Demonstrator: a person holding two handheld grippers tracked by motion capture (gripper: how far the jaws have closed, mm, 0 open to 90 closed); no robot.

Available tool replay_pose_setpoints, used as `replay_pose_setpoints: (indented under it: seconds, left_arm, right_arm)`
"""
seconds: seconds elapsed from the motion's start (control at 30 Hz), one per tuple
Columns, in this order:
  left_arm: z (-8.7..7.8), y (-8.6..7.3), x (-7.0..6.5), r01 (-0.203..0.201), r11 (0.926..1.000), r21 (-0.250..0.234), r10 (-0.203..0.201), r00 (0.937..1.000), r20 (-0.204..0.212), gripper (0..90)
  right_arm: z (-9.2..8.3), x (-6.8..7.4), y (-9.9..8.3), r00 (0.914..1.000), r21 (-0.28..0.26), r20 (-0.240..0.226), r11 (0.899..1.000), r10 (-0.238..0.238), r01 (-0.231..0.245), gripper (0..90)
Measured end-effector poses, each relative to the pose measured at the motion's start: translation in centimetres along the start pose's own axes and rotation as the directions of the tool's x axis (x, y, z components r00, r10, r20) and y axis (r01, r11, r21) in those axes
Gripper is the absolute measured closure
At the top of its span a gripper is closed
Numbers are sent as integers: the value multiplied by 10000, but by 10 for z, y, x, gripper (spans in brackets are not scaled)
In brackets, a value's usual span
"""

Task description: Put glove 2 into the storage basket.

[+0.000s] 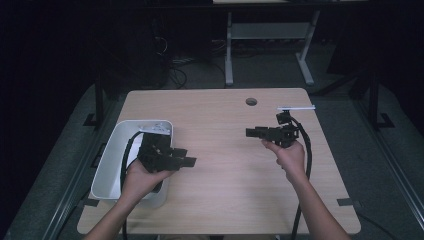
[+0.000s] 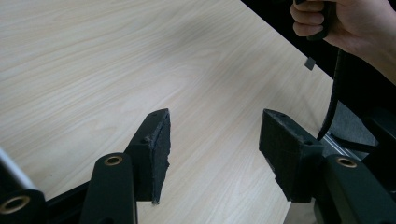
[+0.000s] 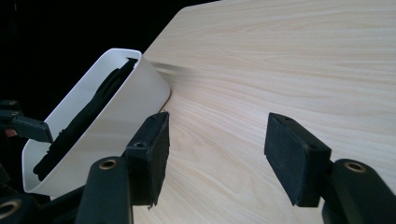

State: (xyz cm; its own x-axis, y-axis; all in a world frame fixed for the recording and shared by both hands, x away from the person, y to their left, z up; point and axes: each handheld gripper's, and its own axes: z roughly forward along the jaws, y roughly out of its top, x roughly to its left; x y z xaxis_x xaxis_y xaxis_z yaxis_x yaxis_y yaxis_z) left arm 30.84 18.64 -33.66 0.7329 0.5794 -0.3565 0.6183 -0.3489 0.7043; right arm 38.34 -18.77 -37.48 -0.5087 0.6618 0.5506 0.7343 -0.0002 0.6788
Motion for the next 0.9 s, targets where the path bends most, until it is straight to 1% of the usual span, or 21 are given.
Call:
replay_pose_setpoints:
  seconds: [0.13, 0.2, 0.27, 0.4, 0.9]
  left_arm:
    - [4, 1, -3, -51, 10000, 46, 50, 10000, 80, 427]
    - [7, 2, -4, -54, 10000, 61, 53, 9999, 99, 425]
    - [9, 2, -5, -62, 10000, 70, 61, 9999, 121, 424]
    - [14, 2, -6, -79, 9999, 120, 77, 9998, 193, 423]
    - [32, 4, -11, -68, 9997, 215, 59, 9991, 413, 418]
  right_arm:
    - [-4, -4, -3, 10000, -58, 37, 10000, 30, -30, 401]
    - [-6, -5, -5, 9999, 12, 58, 9999, 147, -147, 401]
    - [-9, -8, -6, 9999, -26, 93, 9999, 109, -109, 401]
    - [-13, -12, -10, 9997, -50, 135, 9998, 182, -182, 400]
    - [-31, -28, -22, 9984, -144, 400, 9991, 404, -398, 400]
